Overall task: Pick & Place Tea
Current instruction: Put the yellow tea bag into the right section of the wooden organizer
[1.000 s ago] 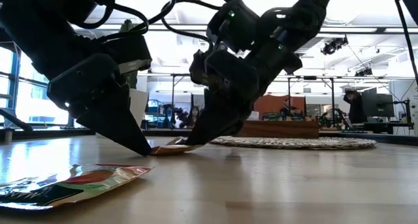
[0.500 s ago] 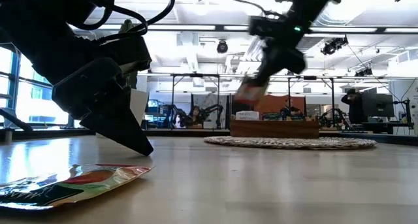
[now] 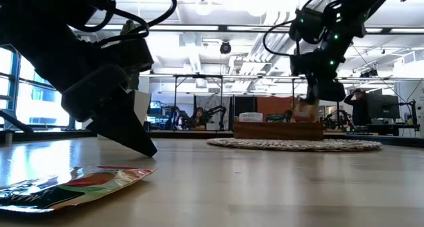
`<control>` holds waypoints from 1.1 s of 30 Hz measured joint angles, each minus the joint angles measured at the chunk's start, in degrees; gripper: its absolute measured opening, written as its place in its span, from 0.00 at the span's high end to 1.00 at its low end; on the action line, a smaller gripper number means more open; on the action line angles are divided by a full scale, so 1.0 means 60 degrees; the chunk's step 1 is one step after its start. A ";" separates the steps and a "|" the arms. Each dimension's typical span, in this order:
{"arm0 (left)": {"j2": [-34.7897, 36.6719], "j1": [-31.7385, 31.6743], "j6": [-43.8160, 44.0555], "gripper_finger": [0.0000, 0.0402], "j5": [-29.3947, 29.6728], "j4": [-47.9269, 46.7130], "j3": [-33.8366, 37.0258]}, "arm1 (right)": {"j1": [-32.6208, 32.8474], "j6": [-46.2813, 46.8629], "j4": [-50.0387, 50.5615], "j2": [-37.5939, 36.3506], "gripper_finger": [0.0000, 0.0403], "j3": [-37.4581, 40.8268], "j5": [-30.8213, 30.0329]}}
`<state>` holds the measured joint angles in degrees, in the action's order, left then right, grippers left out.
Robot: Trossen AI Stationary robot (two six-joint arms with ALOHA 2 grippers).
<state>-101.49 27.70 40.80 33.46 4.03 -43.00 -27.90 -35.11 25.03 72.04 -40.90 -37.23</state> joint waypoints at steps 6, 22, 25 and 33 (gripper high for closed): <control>0.0000 -0.0004 0.0000 0.50 0.0035 0.0004 0.0000 | -0.0424 -0.1758 -0.1172 -0.0002 1.00 0.0105 -0.0207; 0.0000 -0.0004 0.0000 0.50 0.0026 0.0007 -0.0004 | -0.0500 -0.2901 -0.0784 0.0001 0.95 0.0112 0.0489; 0.0000 -0.0004 0.0000 0.50 0.0023 0.0007 -0.0007 | -0.0496 -0.2894 -0.0775 0.0001 0.91 0.0112 -0.0122; 0.0004 -0.0007 0.0003 0.50 -0.0014 0.0014 -0.0011 | -0.0493 -0.2448 -0.0790 0.0002 0.79 0.0112 0.0492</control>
<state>-101.47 27.66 40.81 33.37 4.12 -43.07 -30.86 -49.79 20.29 72.05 -40.23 -34.28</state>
